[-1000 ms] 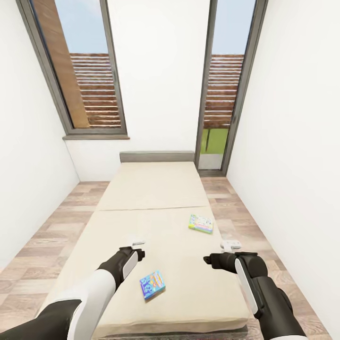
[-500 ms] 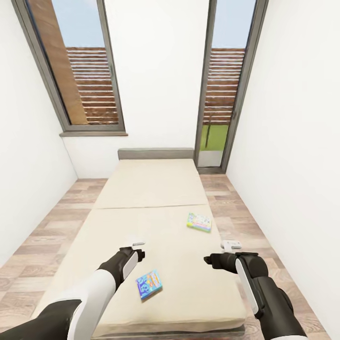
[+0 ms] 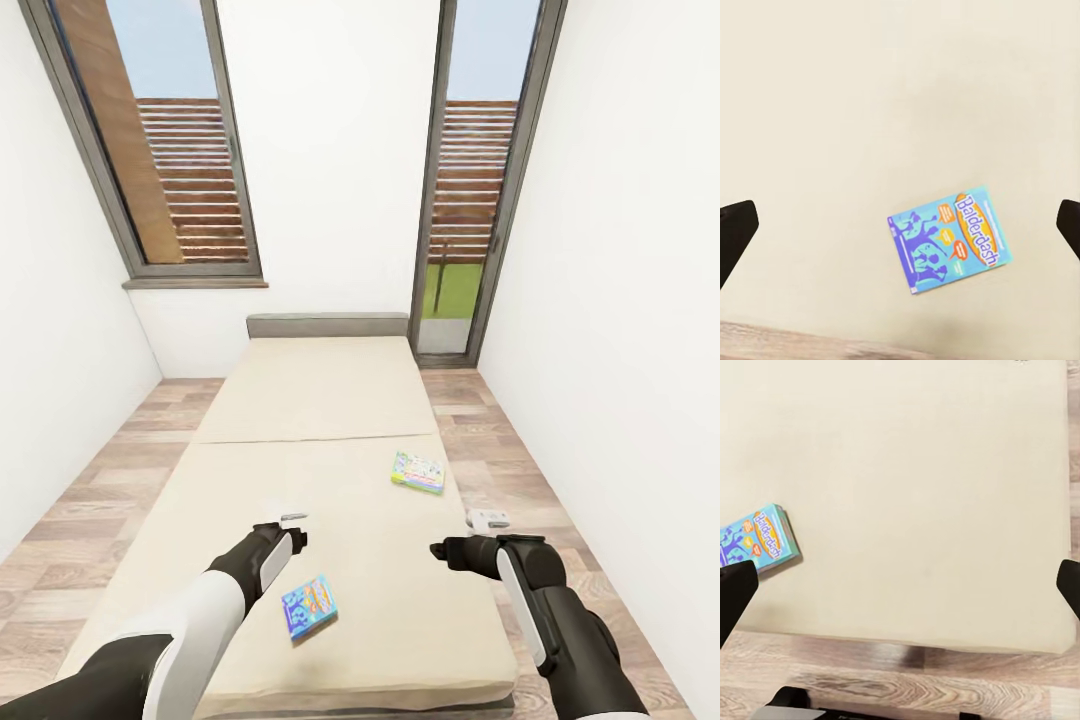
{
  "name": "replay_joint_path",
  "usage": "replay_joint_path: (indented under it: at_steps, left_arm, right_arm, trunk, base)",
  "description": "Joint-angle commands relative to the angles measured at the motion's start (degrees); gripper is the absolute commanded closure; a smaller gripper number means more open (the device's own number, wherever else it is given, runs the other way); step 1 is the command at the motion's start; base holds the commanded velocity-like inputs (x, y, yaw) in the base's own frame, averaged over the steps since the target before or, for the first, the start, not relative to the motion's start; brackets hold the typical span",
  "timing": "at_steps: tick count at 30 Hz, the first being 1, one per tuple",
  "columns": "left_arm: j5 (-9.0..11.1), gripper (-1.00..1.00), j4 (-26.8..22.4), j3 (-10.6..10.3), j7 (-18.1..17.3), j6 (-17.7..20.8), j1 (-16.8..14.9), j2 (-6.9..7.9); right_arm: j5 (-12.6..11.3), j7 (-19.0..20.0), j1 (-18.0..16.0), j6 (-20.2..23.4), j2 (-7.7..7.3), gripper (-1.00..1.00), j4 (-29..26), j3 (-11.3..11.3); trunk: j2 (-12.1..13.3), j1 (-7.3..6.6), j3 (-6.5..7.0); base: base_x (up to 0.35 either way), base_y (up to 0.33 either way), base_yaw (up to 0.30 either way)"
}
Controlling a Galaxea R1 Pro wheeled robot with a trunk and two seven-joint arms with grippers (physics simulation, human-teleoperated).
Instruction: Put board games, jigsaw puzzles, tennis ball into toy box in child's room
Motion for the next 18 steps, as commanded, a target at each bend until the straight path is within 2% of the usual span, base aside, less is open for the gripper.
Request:
replay_joint_path:
  at_steps: [1, 9, 18]
  left_arm:
    - [0.02, -1.0, -0.11, 0.34, 0.15, 0.27, -0.03, -0.05]
    - [0.09, -1.0, -0.13, 0.49, 0.11, 0.26, -0.03, -0.05]
    - [0.1, -1.0, -0.11, 0.52, 0.03, 0.26, -0.03, -0.05]
  right_arm:
    - [-0.13, -0.02, -0.05, 0.24, 0.05, -1.0, -0.05, -0.02]
    - [-0.06, -0.1, -0.05, 0.17, 0.29, -1.0, -0.13, 0.11]
    - [-0.04, -0.17, -0.05, 0.28, 0.39, -1.0, -0.08, 0.13]
  trunk:
    - [-0.12, 0.04, -0.12]
    - [-0.12, 0.04, -0.12]
    - [-0.12, 0.04, -0.67]
  base:
    - [0.061, -0.025, 0.0]
    - [0.13, -0.104, 0.0]
    - [0.018, -0.015, 0.0]
